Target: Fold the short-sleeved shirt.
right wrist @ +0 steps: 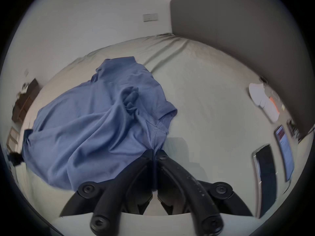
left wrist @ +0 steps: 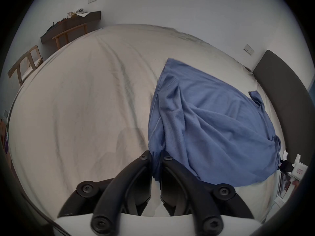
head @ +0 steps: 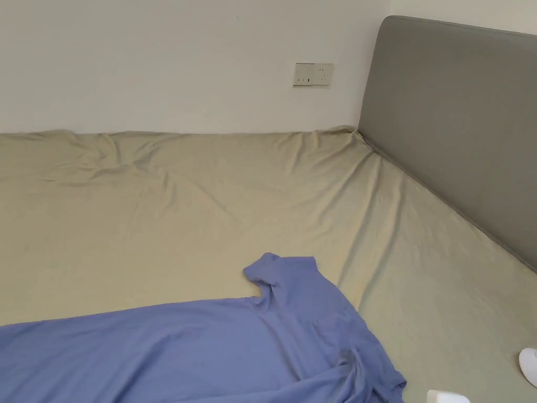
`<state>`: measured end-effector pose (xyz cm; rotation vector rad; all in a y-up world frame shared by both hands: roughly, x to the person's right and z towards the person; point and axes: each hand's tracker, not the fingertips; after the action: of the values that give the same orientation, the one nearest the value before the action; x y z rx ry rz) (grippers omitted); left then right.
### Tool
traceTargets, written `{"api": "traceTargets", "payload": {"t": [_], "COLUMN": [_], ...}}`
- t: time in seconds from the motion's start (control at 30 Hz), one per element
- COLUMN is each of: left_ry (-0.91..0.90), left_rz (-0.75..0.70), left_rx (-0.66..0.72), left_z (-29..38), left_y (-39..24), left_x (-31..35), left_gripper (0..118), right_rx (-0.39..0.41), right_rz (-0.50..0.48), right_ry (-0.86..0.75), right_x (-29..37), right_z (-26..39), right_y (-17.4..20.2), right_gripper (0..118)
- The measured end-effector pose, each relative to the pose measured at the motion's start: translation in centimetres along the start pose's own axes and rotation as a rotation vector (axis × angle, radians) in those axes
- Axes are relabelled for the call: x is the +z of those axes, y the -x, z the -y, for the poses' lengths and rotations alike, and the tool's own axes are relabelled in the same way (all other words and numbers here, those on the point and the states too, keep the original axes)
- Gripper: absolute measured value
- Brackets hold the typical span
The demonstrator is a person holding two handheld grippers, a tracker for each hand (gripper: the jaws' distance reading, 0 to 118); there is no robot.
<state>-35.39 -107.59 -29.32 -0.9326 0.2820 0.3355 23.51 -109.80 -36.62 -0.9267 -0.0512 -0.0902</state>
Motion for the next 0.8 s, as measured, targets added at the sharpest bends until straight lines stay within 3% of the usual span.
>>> {"api": "traceTargets", "payload": {"t": [0.07,0.3,0.43,0.6,0.7,0.73,0.77,0.8], "left_ry": [-0.029,-0.122,-0.085,0.033,0.075,0.086,0.105,0.109], "left_rz": [0.004,-0.015,-0.078,-0.085,-0.122,-0.11,-0.125,-0.155], "left_rx": [-0.002,-0.003,0.026,0.156,0.12,0.125,0.123,0.12], "left_z": [0.2,2.8,5.6,10.3,9.3,9.3,12.5,13.6], "left_y": [-0.1,0.2,2.7,6.2,5.6,5.2,6.5,6.7], "left_x": [1.6,9.4,11.7,11.6,11.0,11.2,9.8,9.6], "left_gripper": [7,7,7,7,9,14,25,40], "right_rx": [0.035,-0.041,-0.032,-0.05,-0.049,-0.052,-0.049,-0.028], "right_rz": [0.051,0.046,0.101,0.082,0.1,0.1,0.115,0.166], "right_ry": [-0.038,-0.063,-0.023,0.091,0.128,0.129,0.132,0.156], "right_x": [1.4,7.2,10.3,11.7,11.2,10.8,10.4,10.3], "right_z": [0.3,1.8,4.8,10.0,11.8,12.0,11.9,11.7], "right_y": [0.3,-1.0,-2.2,-2.9,-2.4,-2.4,-2.2,-2.2], "right_gripper": [6,6,6,6,7,10,23,58]}}
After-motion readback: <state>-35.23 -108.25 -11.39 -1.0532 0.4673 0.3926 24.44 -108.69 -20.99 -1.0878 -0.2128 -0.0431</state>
